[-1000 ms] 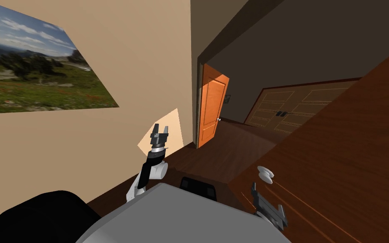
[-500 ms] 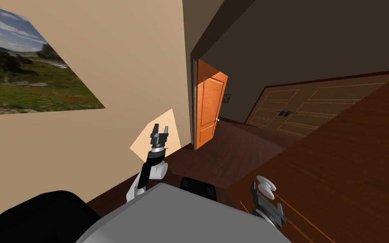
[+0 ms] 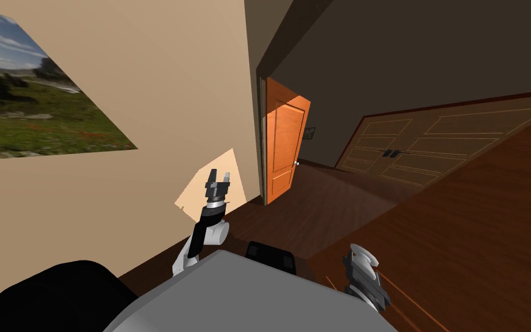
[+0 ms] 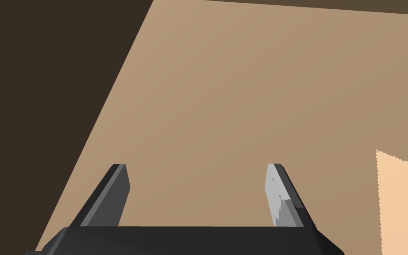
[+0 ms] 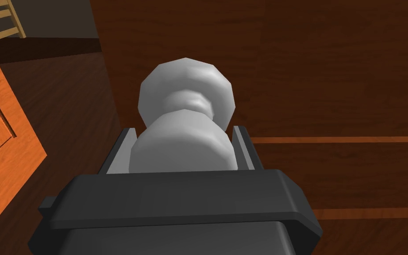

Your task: Push the door open

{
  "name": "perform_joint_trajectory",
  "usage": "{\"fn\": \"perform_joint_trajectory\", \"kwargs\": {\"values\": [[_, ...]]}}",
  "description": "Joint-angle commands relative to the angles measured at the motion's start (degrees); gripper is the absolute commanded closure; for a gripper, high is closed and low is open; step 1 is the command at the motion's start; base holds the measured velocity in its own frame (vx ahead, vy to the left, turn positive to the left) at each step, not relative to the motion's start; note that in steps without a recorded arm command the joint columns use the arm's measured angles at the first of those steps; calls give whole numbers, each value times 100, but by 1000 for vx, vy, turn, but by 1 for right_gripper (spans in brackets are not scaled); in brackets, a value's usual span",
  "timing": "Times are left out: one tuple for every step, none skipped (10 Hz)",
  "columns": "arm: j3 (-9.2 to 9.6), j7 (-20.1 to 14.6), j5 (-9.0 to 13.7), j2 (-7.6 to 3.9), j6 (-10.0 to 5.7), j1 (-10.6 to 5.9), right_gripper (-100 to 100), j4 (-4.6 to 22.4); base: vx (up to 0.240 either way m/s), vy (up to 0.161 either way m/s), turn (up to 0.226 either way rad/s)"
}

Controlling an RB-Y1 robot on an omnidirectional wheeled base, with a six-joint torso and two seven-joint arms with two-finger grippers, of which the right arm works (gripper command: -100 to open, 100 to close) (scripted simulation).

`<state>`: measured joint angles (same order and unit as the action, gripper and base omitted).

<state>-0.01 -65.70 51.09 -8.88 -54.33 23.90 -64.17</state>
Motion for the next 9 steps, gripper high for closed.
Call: {"fn": "perform_joint_trajectory", "kwargs": {"values": [[22,-1,-6,24,-7,16,100,1,0,0,0],[22,-1,-6,24,-7,16,100,1,0,0,0],[22,-1,-6,24,-7,16,100,1,0,0,0],[-63,11,48,10,-6,0,100,15,101,-41,-33],[-102,18,78,16,-11,1,100,24,199,-52,-48],[-146,26,112,23,-17,2,100,34,208,-57,-55],[-202,36,154,31,-24,4,100,47,203,-103,-51],[-261,47,199,40,-32,5,100,60,233,-108,-39],[-326,58,248,51,-40,7,100,75,234,-125,-57]]}}
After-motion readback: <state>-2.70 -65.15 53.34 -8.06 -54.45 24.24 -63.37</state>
